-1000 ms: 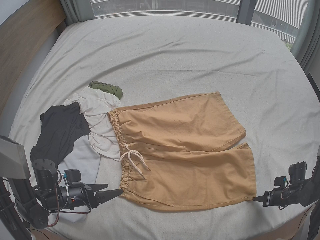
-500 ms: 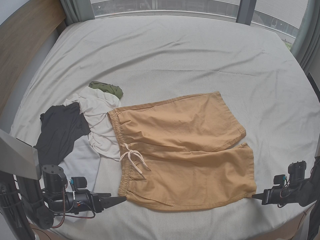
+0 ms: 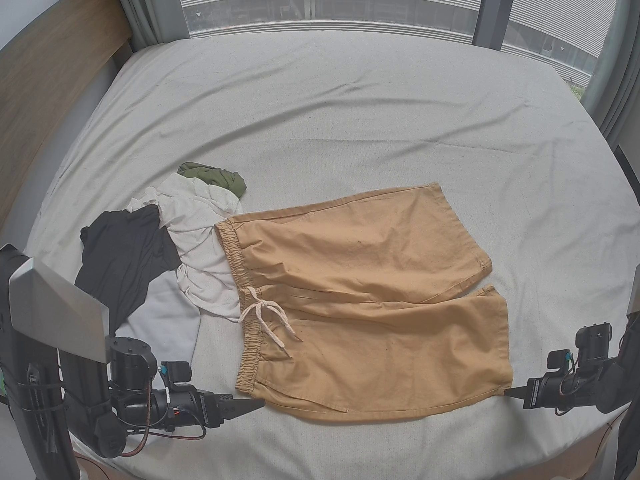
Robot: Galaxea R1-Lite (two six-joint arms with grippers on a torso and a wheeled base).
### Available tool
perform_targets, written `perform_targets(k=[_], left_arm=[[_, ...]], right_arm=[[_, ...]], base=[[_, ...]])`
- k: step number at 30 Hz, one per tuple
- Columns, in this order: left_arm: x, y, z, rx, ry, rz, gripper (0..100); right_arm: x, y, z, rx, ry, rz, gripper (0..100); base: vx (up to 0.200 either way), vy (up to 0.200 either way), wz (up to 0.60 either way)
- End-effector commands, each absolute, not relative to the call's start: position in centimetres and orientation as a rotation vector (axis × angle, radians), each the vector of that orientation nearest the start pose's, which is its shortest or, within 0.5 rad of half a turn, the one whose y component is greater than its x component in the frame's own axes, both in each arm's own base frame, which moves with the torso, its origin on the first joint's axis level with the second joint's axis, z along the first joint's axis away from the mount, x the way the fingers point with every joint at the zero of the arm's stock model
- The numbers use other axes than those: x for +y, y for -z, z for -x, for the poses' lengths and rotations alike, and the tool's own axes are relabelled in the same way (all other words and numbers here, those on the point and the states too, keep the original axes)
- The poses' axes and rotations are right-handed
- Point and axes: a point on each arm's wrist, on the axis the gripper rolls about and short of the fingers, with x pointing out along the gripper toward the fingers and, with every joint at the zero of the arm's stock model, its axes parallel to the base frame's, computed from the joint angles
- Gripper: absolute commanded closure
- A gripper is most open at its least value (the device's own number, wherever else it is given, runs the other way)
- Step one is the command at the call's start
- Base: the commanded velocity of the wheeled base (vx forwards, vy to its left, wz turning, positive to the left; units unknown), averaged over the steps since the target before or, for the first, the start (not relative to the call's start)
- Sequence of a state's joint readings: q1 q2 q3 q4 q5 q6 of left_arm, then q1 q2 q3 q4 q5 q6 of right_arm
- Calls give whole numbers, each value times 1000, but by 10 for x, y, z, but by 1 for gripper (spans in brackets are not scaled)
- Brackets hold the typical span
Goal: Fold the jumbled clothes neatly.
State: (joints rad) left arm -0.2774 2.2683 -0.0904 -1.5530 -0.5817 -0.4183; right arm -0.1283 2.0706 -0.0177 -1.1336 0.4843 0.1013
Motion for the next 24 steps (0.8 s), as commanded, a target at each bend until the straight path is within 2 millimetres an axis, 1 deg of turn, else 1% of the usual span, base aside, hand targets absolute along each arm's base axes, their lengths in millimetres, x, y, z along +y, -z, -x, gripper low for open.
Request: perform_targets(k=[1, 10, 11, 18, 22, 24], left_arm=[[-80, 16, -229, 789, 681, 485, 0], [-85, 19, -238, 767, 663, 474, 0], [-85, 19, -238, 767, 663, 474, 100], [-89, 30, -242, 791, 663, 469, 100], [-88, 29, -241, 788, 653, 467, 100], [-85, 22, -234, 785, 633, 465, 100]], right_arm=[[-14, 6, -186, 909, -285, -376, 100], [-15, 5, -187, 892, -280, -376, 100], [-15, 5, -187, 892, -280, -376, 100], [-16, 6, -186, 897, -277, -378, 100], [-16, 6, -185, 907, -276, -379, 100], [-14, 7, -185, 917, -285, -377, 100]], base=[[0, 0, 0], [0, 0, 0], [0, 0, 0], [0, 0, 0], [0, 0, 0], [0, 0, 0]])
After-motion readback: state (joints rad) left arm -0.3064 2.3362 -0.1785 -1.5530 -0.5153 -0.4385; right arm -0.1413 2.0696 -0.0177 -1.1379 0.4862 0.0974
